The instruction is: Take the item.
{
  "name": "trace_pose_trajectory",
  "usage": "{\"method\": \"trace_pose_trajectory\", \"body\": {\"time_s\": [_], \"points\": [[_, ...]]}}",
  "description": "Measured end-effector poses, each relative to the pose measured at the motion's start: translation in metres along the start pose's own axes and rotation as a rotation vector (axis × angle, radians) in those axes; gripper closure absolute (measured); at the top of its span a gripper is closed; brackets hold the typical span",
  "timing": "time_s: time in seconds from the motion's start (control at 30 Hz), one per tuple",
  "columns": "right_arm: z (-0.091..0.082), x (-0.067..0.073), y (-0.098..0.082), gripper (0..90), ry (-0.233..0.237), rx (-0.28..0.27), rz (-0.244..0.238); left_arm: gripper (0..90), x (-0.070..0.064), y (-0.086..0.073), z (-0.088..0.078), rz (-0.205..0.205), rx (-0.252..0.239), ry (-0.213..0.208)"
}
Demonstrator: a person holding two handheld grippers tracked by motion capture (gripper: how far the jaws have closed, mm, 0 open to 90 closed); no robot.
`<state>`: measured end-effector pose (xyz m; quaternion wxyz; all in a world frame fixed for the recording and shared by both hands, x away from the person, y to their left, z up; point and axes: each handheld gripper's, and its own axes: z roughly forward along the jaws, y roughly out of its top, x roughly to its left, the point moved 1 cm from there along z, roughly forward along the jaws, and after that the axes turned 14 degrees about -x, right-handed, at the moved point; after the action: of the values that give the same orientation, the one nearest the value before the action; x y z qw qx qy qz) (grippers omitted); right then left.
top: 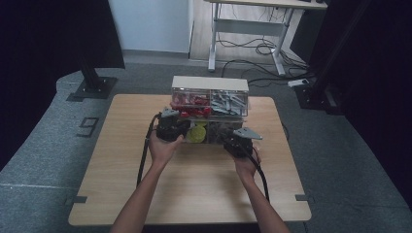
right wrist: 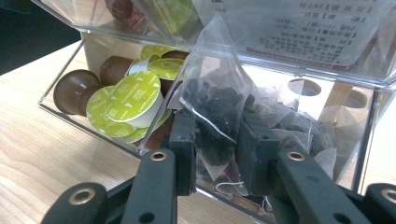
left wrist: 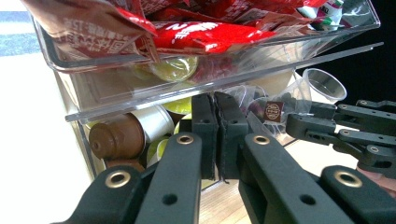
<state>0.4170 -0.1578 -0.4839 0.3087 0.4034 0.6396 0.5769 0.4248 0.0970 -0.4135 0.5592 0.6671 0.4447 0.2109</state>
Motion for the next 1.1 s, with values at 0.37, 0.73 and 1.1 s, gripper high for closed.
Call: {"method": "trace_pose_trajectory", "body": {"time_s": [0.37, 0.73, 1.1], "points": [[-0.007, -0.002, 0.003, 69.1, 0.004, -0.011, -0.001, 87.8, -0.001, 0.001, 0.000, 0.008, 0.009, 0.001], [-0.018, -0.009, 0.003, 69.1, 0.000, -0.021, 0.004, 87.8, -0.001, 0.002, 0.000, 0.014, 0.012, 0.007], [-0.029, -0.016, 0.002, 69.1, -0.009, -0.030, 0.008, 87.9, -0.003, 0.003, -0.001, 0.021, 0.011, 0.010]]}}
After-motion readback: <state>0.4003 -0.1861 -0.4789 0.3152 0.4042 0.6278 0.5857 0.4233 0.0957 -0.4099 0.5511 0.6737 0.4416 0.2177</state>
